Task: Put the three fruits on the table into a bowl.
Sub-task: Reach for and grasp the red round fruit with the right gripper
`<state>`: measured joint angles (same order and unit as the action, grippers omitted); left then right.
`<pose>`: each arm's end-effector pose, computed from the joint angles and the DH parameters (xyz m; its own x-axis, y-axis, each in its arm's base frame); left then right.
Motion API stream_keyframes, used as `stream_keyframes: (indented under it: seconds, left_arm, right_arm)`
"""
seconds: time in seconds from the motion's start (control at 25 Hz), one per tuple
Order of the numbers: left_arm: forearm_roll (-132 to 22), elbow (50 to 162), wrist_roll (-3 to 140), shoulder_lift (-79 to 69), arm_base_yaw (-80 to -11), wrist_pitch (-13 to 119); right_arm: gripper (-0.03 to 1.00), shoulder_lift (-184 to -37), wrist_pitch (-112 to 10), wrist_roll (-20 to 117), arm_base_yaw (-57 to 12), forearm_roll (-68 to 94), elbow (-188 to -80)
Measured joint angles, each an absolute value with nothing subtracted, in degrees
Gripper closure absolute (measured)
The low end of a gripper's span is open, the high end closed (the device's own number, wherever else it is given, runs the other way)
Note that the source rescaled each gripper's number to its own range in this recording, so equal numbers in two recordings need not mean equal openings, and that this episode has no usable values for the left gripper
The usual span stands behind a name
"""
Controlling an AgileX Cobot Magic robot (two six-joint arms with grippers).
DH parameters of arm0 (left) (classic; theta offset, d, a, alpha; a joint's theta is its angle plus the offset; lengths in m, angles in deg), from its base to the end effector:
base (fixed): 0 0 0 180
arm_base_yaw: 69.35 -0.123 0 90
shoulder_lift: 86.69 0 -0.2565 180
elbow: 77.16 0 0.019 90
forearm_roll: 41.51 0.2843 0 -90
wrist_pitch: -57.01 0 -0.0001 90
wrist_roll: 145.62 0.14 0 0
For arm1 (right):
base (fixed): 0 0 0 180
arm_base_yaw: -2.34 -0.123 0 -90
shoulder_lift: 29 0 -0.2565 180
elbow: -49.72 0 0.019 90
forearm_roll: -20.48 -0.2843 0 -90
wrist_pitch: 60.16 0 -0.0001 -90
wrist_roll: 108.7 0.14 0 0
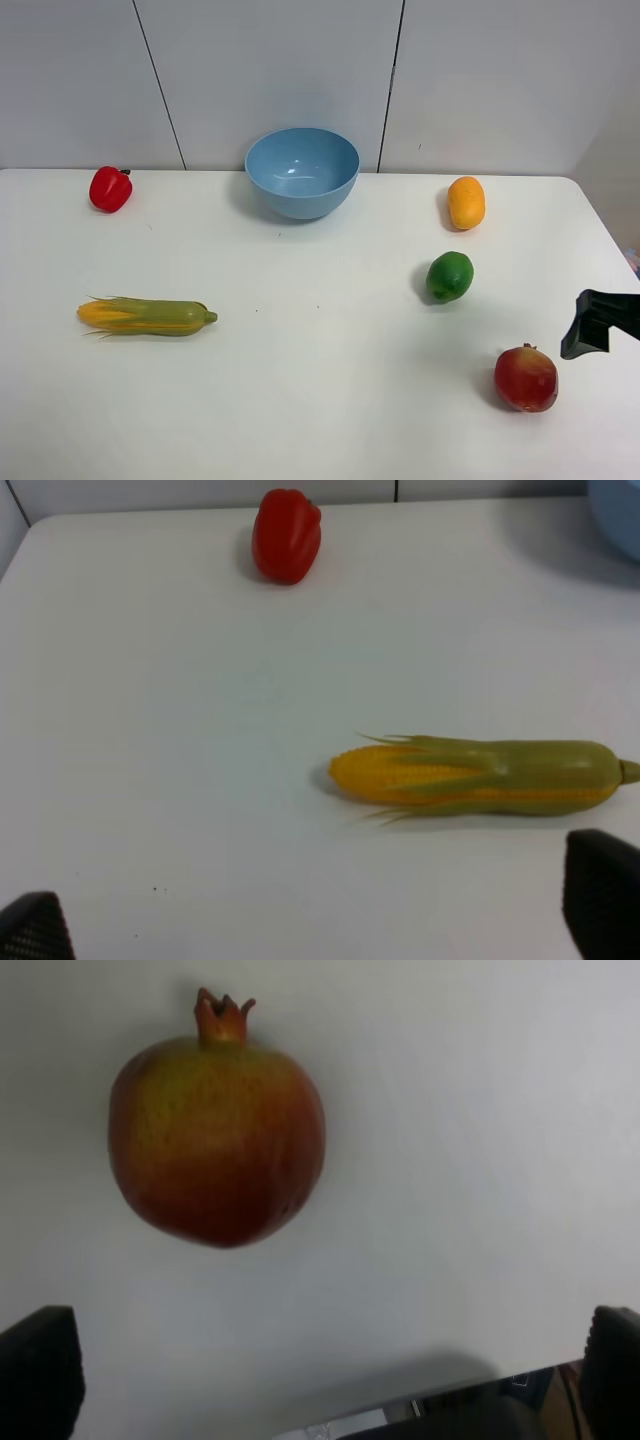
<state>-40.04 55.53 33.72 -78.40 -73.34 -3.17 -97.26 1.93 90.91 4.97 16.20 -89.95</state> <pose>0.0956 0.0098 0.2753 -0.4338 -0.0290 -0.9005 -0.0890 0.9960 0.0108 0.2034 -0.0001 0.1508 -0.9033 0.4095 -0.1276 0.3957 0.9105 0.1206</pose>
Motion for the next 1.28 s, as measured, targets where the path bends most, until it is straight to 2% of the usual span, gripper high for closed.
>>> stream_keyframes:
  seconds: [0.32, 0.68, 1.28]
  left_arm:
    - [-40.09, 55.53, 33.72, -78.4, -73.34, -3.17]
    - [-40.09, 55.53, 33.72, -78.4, -73.34, -3.17]
    - [-40.04, 55.53, 33.72, -78.4, -73.34, -3.17]
  right_arm:
    - [-0.03, -107.77, -5.12, 88.19, 4.75, 15.76, -89.99]
    - [-0.03, -116.0, -11.16, 88.4, -0.82, 14.52, -89.99]
    - [-0.03, -125.42, -16.34, 88.92, -1.78, 14.44, -89.99]
